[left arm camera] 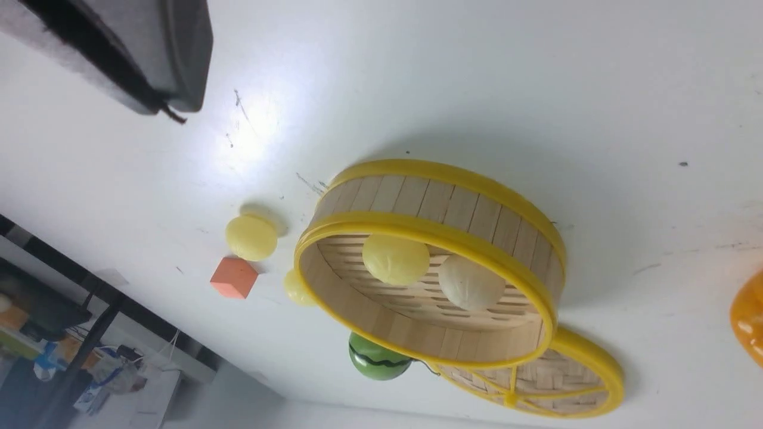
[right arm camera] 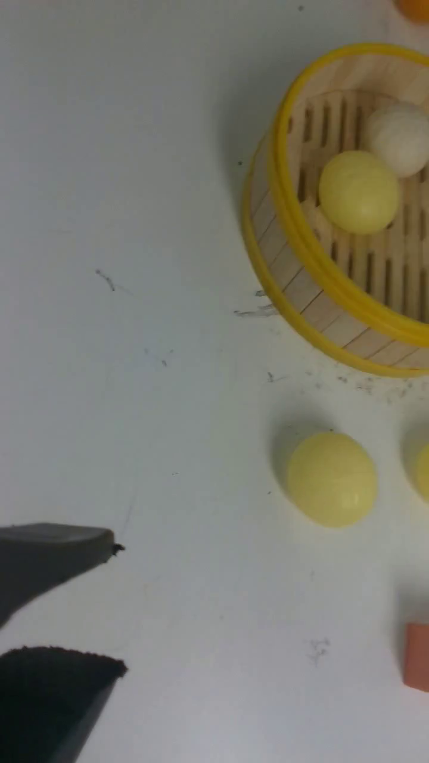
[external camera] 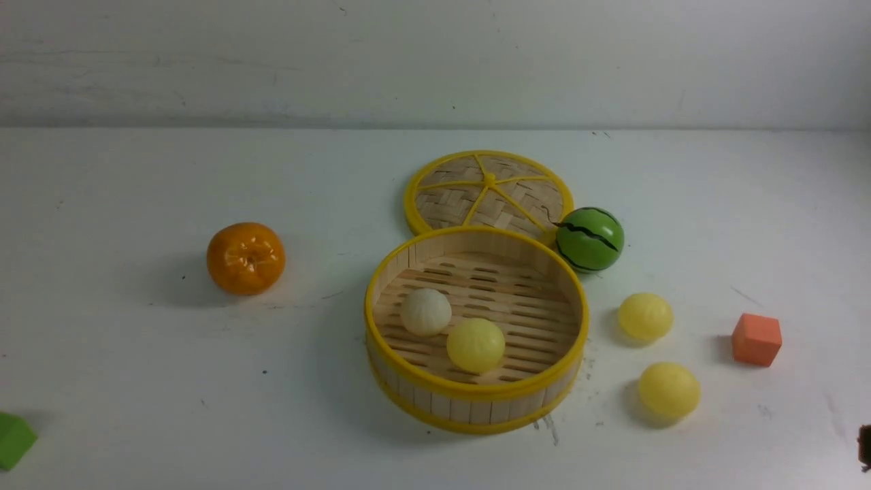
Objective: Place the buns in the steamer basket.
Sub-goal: Use the right arm to grab a steamed stuffed bun
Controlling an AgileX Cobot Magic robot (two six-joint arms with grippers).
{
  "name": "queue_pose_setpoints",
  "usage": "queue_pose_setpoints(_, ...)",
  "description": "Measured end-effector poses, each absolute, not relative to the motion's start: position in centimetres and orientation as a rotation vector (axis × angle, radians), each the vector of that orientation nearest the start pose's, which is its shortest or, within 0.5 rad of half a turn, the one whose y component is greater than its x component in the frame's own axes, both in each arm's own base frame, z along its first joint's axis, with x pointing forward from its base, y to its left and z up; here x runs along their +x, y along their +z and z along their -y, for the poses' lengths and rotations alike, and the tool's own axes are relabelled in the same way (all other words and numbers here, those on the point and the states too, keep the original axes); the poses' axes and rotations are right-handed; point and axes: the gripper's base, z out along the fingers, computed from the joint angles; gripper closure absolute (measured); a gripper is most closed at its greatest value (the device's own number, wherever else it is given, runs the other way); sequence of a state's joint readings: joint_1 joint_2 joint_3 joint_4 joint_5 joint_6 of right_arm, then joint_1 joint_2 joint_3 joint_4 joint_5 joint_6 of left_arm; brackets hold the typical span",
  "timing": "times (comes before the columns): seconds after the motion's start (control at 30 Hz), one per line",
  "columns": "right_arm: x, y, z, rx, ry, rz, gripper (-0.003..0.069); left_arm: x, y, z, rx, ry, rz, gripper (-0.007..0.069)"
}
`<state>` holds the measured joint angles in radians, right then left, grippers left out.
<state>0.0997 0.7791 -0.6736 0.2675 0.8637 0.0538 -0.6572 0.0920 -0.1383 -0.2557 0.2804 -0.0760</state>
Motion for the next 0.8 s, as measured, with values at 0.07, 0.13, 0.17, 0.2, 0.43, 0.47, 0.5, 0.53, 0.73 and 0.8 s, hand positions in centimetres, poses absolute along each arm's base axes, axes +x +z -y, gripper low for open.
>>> queue_pose_setpoints(0.07, 16.2, 29.7, -3.5, 0.05, 0.386, -2.532, 0.042, 4.2, 23.0, 4.0, 0.348, -0.782, -1.739, 0.0638)
queue_pose_setpoints(0.13, 18.7, 29.0, -3.8, 0.054, 0.382, -2.597, 0.042, 4.2, 23.0, 4.0, 0.348, -0.783, -1.74, 0.0638)
queue_pose_setpoints(0.17, 18.9, 28.9, -3.8, 0.056, 0.381, -2.606, 0.042, 4.2, 23.0, 4.0, 0.348, -0.783, -1.74, 0.0638)
queue_pose_setpoints(0.2, 21.0, 28.0, -4.0, 0.065, 0.375, -2.653, 0.042, 4.2, 23.0, 4.0, 0.348, -0.783, -1.74, 0.0638)
queue_pose_setpoints(0.43, 27.9, 23.7, -5.8, 0.006, 0.354, -2.82, 0.042, 4.2, 23.0, 4.0, 0.348, -0.783, -1.741, 0.0638)
queue_pose_setpoints(0.47, 28.5, 23.3, -6.3, -0.021, 0.347, -2.828, 0.042, 4.2, 23.0, 4.0, 0.348, -0.783, -1.741, 0.0638)
queue_pose_setpoints(0.5, 29.2, 23.0, -6.9, -0.049, 0.34, -2.833, 0.042, 4.2, 23.0, 4.0, 0.348, -0.783, -1.741, 0.0638)
queue_pose_setpoints(0.53, 29.7, 22.9, -7.3, -0.068, 0.337, -2.831, 0.042, 4.2, 23.0, 4.0, 0.348, -0.783, -1.741, 0.0638)
queue_pose_setpoints(0.73, 32.4, 21.7, -8.3, -0.085, 0.318, -2.811, 0.042, 4.2, 23.0, 4.0, 0.348, -0.783, -1.741, 0.0636)
queue_pose_setpoints(0.8, 33.3, 21.1, -8.3, -0.084, 0.306, -2.816, 0.042, 4.2, 23.0, 4.0, 0.348, -0.783, -1.741, 0.0634)
